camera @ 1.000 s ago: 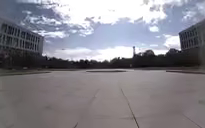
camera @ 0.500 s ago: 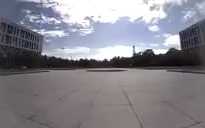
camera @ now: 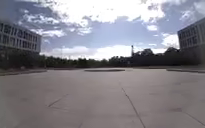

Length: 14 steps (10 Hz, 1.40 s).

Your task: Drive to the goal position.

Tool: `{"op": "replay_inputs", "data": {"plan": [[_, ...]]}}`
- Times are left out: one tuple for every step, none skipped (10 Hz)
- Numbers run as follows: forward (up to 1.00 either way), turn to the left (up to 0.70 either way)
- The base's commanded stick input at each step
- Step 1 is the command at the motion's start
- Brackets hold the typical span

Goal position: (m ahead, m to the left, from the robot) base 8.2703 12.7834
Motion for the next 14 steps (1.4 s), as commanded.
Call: {"op": "replay_inputs", "data": {"plan": [[0.69, -0.01], [0.69, -0.01], [0.69, -0.01], [0.69, -0.01], [0.69, -0.01], [0.69, -0.01], [0.69, -0.01], [0.69, -0.01], [0.69, -0.01], [0.69, -0.01], [0.69, -0.01], [0.69, -0.01], [0.69, -0.01], [0.69, -0.01]]}}
